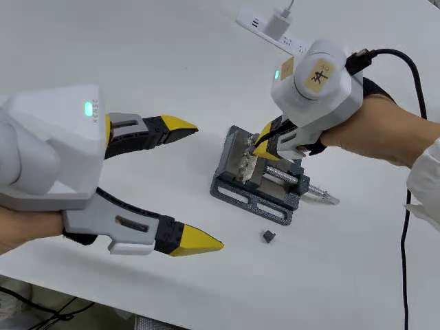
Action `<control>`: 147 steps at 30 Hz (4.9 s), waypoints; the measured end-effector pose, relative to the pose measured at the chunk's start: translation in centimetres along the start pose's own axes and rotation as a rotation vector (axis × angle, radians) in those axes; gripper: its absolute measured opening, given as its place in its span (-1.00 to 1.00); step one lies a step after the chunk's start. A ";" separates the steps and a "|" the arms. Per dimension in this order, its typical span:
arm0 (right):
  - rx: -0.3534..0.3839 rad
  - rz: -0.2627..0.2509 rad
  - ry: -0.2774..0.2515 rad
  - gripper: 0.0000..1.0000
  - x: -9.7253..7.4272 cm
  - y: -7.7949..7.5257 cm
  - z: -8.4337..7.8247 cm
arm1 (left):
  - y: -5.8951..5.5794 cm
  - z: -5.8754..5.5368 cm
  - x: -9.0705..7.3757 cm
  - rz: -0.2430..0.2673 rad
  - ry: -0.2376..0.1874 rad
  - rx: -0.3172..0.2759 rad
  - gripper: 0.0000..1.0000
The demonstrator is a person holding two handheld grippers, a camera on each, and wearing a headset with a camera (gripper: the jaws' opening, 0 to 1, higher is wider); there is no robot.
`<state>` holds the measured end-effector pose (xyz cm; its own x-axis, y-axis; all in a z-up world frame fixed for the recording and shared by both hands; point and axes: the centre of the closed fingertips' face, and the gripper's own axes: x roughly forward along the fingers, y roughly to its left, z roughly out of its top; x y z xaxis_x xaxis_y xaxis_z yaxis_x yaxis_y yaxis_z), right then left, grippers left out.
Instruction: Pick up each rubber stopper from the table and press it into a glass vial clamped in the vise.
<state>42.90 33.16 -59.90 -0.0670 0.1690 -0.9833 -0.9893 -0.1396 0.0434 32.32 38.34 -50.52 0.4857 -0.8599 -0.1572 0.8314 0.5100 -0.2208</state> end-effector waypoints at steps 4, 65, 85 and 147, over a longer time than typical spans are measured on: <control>-0.016 -0.008 0.014 -1.00 0.0 0.3 -0.1 | 0.0 0.2 0.1 -0.001 -0.006 -0.001 0.66; 0.191 -0.117 -0.348 -0.78 -3.9 1.5 0.1 | -1.2 0.2 -0.8 -0.005 0.100 0.048 0.59; 0.359 -0.164 -0.539 -0.45 -7.0 6.2 -4.5 | -2.2 -1.4 0.8 -0.074 0.267 0.143 0.42; 0.600 -0.205 -0.737 0.28 -5.1 16.6 -17.4 | -3.5 -12.3 16.7 -0.467 0.745 0.695 -0.72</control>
<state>29.06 12.99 -57.24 0.2515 0.7317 -0.6335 -0.8787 0.4470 0.1674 34.17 22.45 -64.25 -0.0026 -0.6156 -0.7881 0.9730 -0.1834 0.1400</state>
